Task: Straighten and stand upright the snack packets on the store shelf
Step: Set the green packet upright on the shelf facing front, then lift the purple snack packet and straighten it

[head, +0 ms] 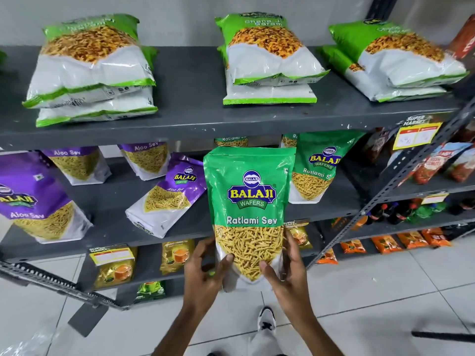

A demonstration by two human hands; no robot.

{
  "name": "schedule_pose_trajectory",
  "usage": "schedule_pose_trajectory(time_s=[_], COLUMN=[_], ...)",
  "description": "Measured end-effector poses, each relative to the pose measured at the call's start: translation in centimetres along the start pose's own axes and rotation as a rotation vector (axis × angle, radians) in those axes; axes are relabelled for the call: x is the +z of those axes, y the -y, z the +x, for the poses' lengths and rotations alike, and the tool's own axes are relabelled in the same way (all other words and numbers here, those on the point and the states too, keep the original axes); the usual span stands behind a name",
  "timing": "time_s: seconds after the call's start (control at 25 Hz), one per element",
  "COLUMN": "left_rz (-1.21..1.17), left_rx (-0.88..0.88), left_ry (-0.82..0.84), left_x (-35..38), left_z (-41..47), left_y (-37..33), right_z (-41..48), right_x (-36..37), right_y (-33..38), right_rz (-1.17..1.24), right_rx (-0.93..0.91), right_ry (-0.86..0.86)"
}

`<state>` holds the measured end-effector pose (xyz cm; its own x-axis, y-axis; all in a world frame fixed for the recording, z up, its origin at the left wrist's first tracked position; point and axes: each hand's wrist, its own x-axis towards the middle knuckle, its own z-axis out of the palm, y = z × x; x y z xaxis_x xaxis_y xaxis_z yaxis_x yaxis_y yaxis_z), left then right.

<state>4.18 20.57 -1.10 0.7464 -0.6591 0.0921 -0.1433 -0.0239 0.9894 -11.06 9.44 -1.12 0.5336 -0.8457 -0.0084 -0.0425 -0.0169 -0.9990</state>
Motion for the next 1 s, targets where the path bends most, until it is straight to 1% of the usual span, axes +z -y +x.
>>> schedule_pose_trajectory(time_s=[0.16, 0.24, 0.4, 0.48, 0.56, 0.64, 0.68, 0.76, 0.8, 0.88, 0.92, 0.96, 1.0], left_rz=[0.187, 0.206, 0.276, 0.303, 0.324, 0.358, 0.357, 0.31, 0.267, 0.25, 0.279, 0.337, 0.408], left_rx=[-0.056, -0.109, -0.137, -0.161, -0.181, -0.214, -0.233, -0.214, -0.199, -0.142, -0.098, -0.041, -0.002], left_ry=[0.026, 0.017, -0.022, -0.049, -0.093, -0.107, -0.093, -0.031, 0.019, 0.087, 0.069, 0.002, -0.096], left_x=[2.5, 4.0, 6.6, 7.6, 8.3, 8.5, 8.5, 8.0, 7.7, 6.2, 5.0, 3.6, 1.7], left_z=[5.3, 8.7, 15.0, 17.3, 19.2, 20.2, 20.6, 20.9, 20.9, 20.9, 21.1, 21.3, 21.7], left_y=[1.6, 2.1, 2.4, 2.9, 3.8, 4.5, 4.7, 4.8, 4.5, 3.5, 3.0, 2.6, 2.5], right_z=[6.3, 10.6, 18.4, 21.1, 23.2, 24.4, 24.9, 25.0, 24.5, 22.5, 21.0, 19.2, 17.5], right_x=[-0.3, -0.4, -0.1, 0.4, 0.7, 0.6, 0.5, 0.2, 0.1, 0.8, 1.7, 2.8, 4.4], right_y=[-0.7, -1.4, -3.3, -3.0, -2.8, -2.9, -3.2, -3.7, -4.0, -5.3, -6.1, -6.3, -6.3], right_rz=[-0.031, -0.106, -0.237, -0.293, -0.306, -0.32, -0.328, -0.349, -0.365, -0.347, -0.312, -0.246, -0.17], right_rx=[0.055, 0.043, -0.009, -0.021, -0.027, -0.046, -0.035, -0.017, -0.016, -0.018, -0.001, 0.044, 0.096], right_ry=[-0.007, 0.001, -0.015, -0.024, 0.003, 0.05, 0.075, 0.107, 0.093, -0.05, -0.144, -0.186, -0.17])
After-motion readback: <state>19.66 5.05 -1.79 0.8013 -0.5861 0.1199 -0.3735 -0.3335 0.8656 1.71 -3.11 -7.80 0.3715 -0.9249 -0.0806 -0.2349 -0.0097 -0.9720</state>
